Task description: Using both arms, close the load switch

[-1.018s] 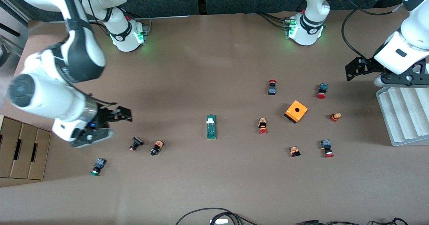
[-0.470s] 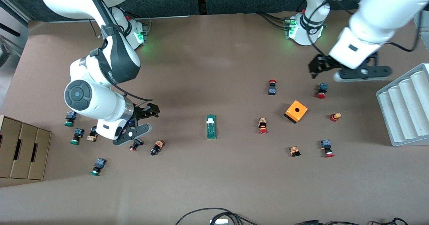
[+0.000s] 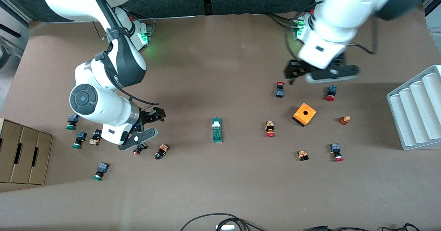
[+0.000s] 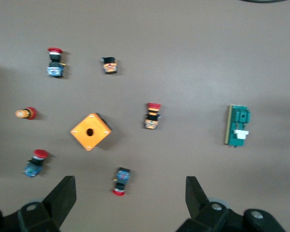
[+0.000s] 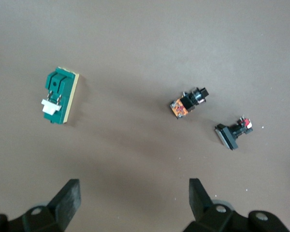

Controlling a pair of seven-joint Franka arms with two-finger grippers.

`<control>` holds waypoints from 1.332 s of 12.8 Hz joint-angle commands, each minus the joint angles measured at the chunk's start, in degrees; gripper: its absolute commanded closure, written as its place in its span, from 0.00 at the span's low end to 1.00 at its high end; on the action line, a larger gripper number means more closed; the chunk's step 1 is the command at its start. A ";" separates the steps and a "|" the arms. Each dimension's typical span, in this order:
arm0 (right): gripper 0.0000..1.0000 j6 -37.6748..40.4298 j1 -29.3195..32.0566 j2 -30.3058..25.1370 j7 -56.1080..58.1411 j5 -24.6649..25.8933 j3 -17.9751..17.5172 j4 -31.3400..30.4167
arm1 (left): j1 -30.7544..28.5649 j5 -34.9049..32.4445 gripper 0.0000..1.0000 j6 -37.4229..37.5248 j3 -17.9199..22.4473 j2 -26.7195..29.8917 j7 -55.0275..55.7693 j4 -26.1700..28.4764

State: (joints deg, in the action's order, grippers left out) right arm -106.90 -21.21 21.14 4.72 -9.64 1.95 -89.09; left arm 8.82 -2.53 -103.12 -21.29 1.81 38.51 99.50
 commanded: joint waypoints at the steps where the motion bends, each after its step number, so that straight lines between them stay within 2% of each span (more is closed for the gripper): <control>1: 0.00 -3.13 0.47 -0.22 0.12 -1.17 1.04 0.41 | 2.86 -4.92 0.00 -4.27 -4.00 -1.27 10.93 2.19; 4: 0.00 -3.06 2.22 -1.09 0.12 -1.26 3.76 0.49 | 9.08 -11.85 0.01 -7.60 -5.43 -5.84 23.07 1.93; 7: 0.00 -2.01 8.19 -3.03 0.90 -1.34 3.94 0.23 | 15.77 -22.82 0.01 -12.27 -5.43 -12.25 39.14 1.84; 11: 0.00 3.00 11.19 -4.70 0.20 -1.34 4.03 0.40 | 20.18 -33.82 0.01 -14.81 -5.43 -20.08 49.36 -0.53; 15: 0.00 6.96 12.78 -6.02 0.38 -1.17 5.60 0.58 | 27.37 -58.92 0.02 -16.67 -5.34 -30.35 69.54 0.61; 17: 0.00 7.40 12.78 -6.20 0.47 -1.26 5.96 0.58 | 27.74 -69.48 0.02 -16.84 -5.34 -35.10 76.34 0.70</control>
State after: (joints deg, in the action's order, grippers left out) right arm -100.77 -8.69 15.80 5.07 -9.65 7.78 -88.40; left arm 35.75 -64.22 -119.67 -27.12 -28.78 109.57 101.64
